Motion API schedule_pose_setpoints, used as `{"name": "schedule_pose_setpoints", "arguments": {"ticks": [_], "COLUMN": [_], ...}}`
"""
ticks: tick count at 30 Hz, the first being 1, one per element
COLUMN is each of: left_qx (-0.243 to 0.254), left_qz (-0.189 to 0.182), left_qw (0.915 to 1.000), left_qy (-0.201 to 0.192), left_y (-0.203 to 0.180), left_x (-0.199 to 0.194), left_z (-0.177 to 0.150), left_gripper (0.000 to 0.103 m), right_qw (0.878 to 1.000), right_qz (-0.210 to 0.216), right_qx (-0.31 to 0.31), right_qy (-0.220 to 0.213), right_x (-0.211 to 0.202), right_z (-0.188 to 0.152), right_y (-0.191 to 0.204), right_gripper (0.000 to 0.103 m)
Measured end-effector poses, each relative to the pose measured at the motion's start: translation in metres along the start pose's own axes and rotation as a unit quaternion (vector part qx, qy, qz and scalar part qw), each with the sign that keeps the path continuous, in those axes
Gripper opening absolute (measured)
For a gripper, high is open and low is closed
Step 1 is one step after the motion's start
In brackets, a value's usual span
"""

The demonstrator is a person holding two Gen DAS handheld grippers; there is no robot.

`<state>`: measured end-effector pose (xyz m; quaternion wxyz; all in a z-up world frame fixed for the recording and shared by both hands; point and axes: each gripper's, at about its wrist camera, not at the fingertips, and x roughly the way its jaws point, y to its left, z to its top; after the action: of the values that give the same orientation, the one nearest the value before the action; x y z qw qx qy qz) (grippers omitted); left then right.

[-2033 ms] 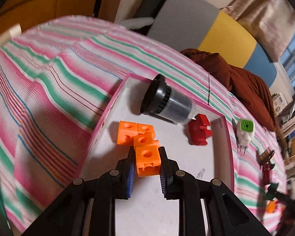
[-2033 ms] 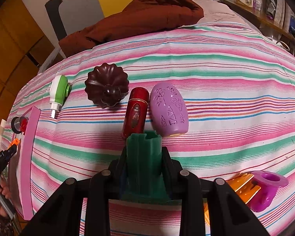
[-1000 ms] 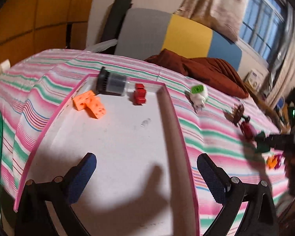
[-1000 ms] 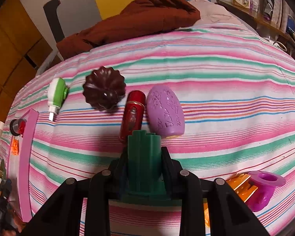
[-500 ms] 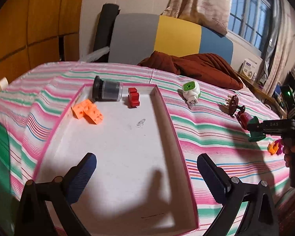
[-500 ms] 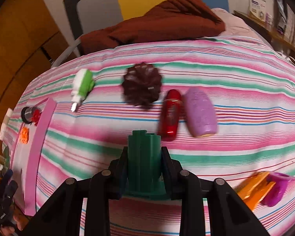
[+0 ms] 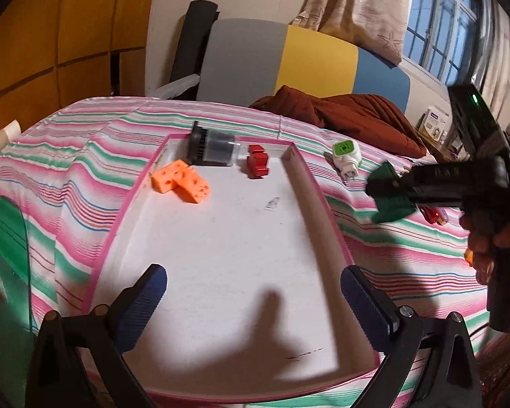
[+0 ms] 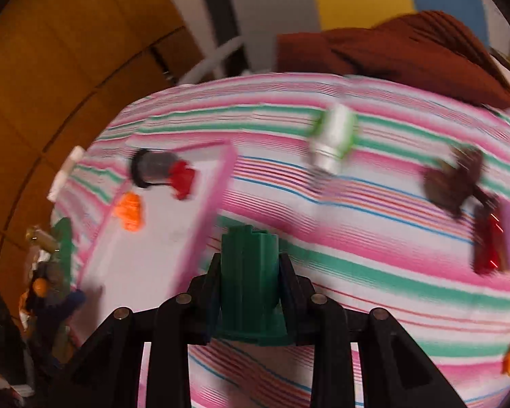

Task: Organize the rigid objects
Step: 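Lower the green spool piece into the tray and open the right gripper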

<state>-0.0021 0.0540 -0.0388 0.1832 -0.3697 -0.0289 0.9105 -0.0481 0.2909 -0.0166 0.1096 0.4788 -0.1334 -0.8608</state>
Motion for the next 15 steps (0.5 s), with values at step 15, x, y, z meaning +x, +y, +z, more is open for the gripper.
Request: {"name": "schedule_pose_setpoints", "arguments": {"ticks": [15], "left_qx": [-0.026], "left_qz": [0.009], "left_qw": [0.9996], "left_qy": [0.002], "left_y": [0.024], "left_x": [-0.004], "left_z": [-0.001], "left_gripper": [0.103], "right_qw": [0.990], "right_qz": [-0.017], "right_qx": [-0.130], "right_qy": [0.057], "right_x": [0.083], "right_z": [0.039], "right_y": [0.122], "right_gripper": [0.030]}}
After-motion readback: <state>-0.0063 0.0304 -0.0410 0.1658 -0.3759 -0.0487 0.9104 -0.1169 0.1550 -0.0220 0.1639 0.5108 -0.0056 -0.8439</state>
